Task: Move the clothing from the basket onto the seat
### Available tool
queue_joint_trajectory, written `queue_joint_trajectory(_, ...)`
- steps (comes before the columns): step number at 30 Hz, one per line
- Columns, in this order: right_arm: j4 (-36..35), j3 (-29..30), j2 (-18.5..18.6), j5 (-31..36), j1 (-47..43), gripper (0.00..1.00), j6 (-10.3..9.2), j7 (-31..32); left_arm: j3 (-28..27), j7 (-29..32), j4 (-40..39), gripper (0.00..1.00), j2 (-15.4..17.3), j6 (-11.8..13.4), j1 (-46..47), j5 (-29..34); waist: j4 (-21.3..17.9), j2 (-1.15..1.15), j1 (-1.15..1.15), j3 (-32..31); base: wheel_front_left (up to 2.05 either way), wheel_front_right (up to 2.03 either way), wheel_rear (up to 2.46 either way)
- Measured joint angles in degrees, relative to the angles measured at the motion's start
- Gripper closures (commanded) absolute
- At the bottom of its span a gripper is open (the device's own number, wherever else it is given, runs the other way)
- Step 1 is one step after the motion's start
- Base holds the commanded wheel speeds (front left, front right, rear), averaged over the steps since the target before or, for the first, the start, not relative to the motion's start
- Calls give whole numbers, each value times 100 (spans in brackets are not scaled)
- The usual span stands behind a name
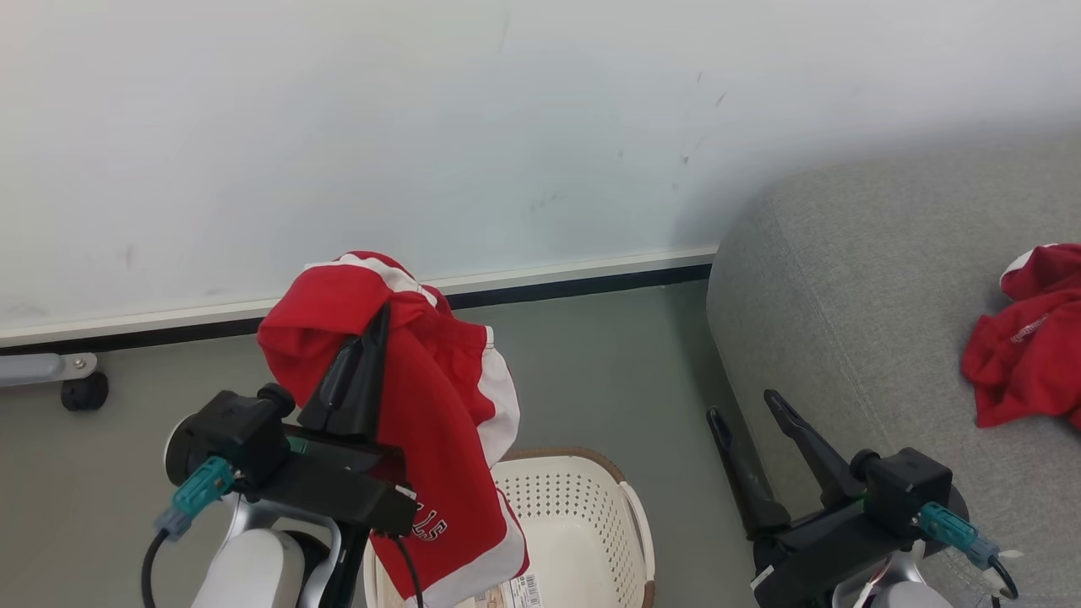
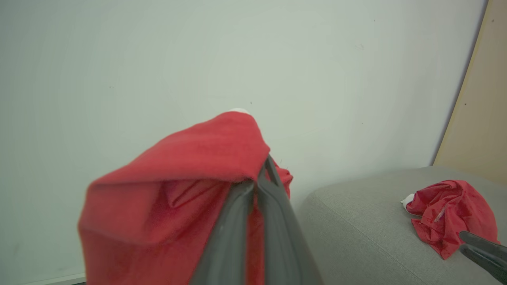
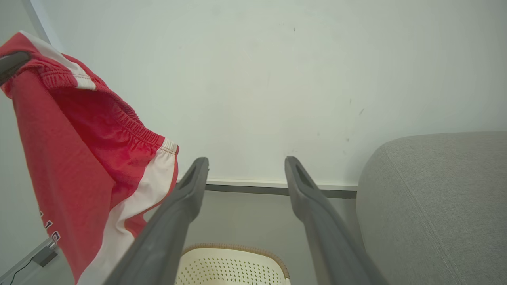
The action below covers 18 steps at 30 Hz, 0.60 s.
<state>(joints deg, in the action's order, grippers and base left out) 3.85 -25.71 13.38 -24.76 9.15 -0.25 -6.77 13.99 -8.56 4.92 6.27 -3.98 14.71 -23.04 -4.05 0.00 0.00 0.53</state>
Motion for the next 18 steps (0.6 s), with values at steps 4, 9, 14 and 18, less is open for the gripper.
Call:
queue_joint_trajectory(4, -74, -57, -12, 0, 9, 0, 3, 46, 9, 90, -77, 100, 0, 25, 0, 0, 12, 0, 0, 14, 0, 0, 0)
queue_joint_trajectory(9, -175, -260, -131, 0, 152, 0, 89, 115, 34, 162, -178, 100, 0, 53, 1, 0, 40, 0, 0, 36, 0, 0, 0)
queue_joint_trajectory(14, -171, -680, -450, 4, 532, 0, 332, 224, 112, 244, -233, 100, -12, 82, 5, 0, 90, 0, 0, 61, 0, 0, 0)
queue_joint_trajectory(18, -125, -871, -556, 5, 675, 0, 412, 285, 189, 298, -238, 100, -56, 90, 37, 0, 144, 0, 0, 68, 0, 0, 0)
